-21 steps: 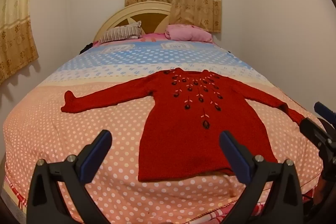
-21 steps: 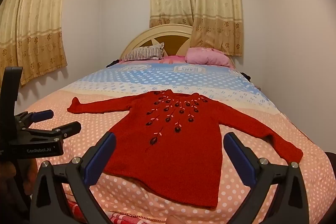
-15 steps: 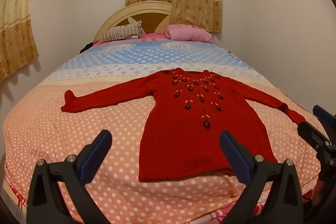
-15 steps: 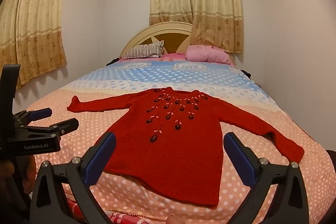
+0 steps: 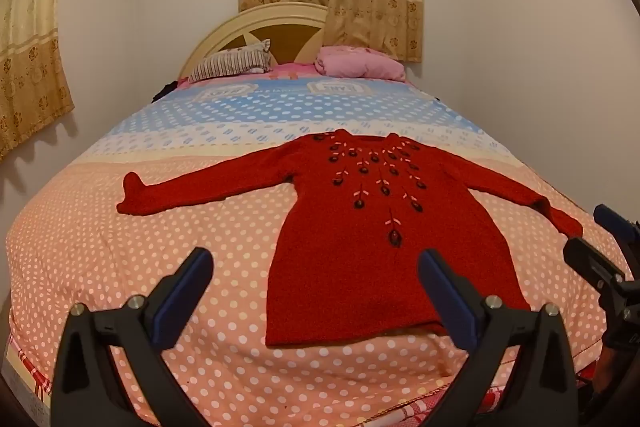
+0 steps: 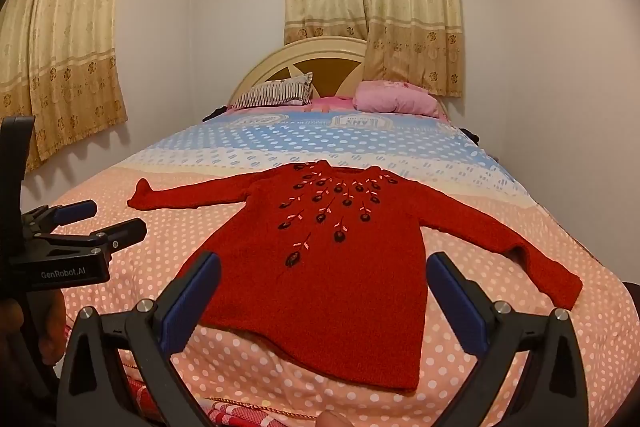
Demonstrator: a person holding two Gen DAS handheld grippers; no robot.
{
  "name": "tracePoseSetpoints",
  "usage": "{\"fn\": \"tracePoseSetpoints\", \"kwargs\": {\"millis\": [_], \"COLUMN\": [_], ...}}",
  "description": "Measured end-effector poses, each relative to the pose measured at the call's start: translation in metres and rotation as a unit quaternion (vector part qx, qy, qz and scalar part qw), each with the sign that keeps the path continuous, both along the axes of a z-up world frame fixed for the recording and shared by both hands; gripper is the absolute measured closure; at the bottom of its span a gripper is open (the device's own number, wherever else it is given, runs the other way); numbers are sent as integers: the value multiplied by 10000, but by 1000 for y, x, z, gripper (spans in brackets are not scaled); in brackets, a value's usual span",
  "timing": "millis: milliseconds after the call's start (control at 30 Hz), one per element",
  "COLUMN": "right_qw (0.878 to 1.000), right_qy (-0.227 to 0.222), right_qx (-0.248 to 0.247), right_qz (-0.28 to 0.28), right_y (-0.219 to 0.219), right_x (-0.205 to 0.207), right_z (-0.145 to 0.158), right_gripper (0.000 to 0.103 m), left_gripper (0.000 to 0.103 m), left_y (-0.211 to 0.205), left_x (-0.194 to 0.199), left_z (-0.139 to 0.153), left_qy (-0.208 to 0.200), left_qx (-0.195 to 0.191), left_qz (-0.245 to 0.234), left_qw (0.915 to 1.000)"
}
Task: Fold small clothes
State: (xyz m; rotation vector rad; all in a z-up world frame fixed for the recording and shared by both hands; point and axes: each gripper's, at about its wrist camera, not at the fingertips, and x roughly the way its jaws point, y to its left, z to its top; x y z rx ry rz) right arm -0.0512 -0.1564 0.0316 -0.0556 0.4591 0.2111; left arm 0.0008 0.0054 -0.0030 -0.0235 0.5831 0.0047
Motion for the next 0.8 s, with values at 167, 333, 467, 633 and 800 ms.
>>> {"fn": "tracePoseSetpoints", "kwargs": {"millis": [167, 333, 467, 633, 800], "right_qw": [10000, 10000, 10000, 10000, 10000], "right_qy": [17, 26, 36, 48, 49], "right_qx": [-1, 1, 1, -4, -3], "right_qz": [-2, 5, 5, 9, 7], "right_y": [0, 0, -1, 0, 0], "right_x": [0, 1, 2, 2, 1], "right_z": [-2, -1, 0, 0, -2], "right_gripper": [1, 1, 1, 1, 1], "left_gripper": [0, 0, 0, 0, 0], "left_y": [0, 2, 2, 3, 4], "left_x": [1, 1, 1, 2, 2], "left_z": [1, 0, 0, -1, -1], "left_qy": [-5, -10, -8, -4, -4], "left_qx": [-1, -2, -5, -9, -16], "left_qz": [5, 23, 27, 29, 22], "left_qw": [10000, 10000, 10000, 10000, 10000]}}
